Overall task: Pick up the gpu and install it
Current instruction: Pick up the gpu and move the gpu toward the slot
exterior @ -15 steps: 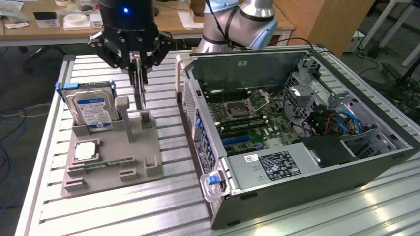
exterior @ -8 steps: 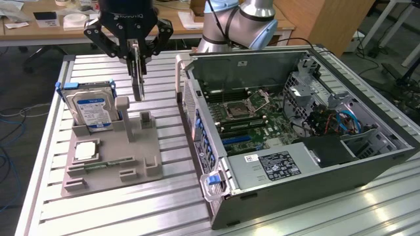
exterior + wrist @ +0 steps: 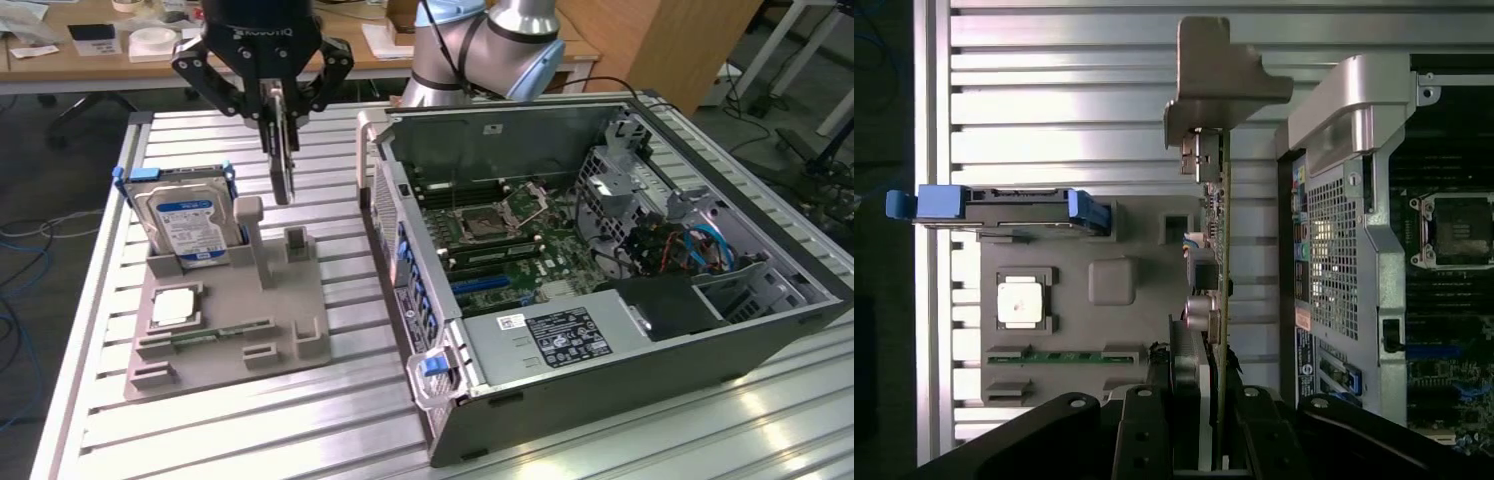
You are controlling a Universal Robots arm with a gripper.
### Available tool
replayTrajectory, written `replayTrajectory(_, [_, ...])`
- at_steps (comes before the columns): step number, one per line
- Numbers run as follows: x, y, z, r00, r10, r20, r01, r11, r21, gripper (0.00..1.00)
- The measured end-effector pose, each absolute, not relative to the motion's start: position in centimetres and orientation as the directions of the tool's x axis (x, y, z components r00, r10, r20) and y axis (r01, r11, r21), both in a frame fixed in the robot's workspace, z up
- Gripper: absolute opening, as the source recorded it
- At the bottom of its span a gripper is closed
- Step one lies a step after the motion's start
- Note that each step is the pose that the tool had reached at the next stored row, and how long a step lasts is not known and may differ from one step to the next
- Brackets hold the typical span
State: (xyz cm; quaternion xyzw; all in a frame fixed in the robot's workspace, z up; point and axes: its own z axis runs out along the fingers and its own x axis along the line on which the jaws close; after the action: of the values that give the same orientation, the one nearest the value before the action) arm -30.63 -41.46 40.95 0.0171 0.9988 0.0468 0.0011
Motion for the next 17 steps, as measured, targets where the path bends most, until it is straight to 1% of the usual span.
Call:
replayTrajectory(9, [-29.4,-41.5,40.9,-0.999,0.034,-0.001,0.034,0.995,0.092,0.28])
replayTrajectory(14, [-29.2,-41.5,40.9,-0.999,0.034,-0.002,0.034,0.998,0.056,0.28])
replayTrajectory(17, [-29.1,-41.5,41.0,-0.999,0.034,-0.002,0.034,0.998,0.049,0.28])
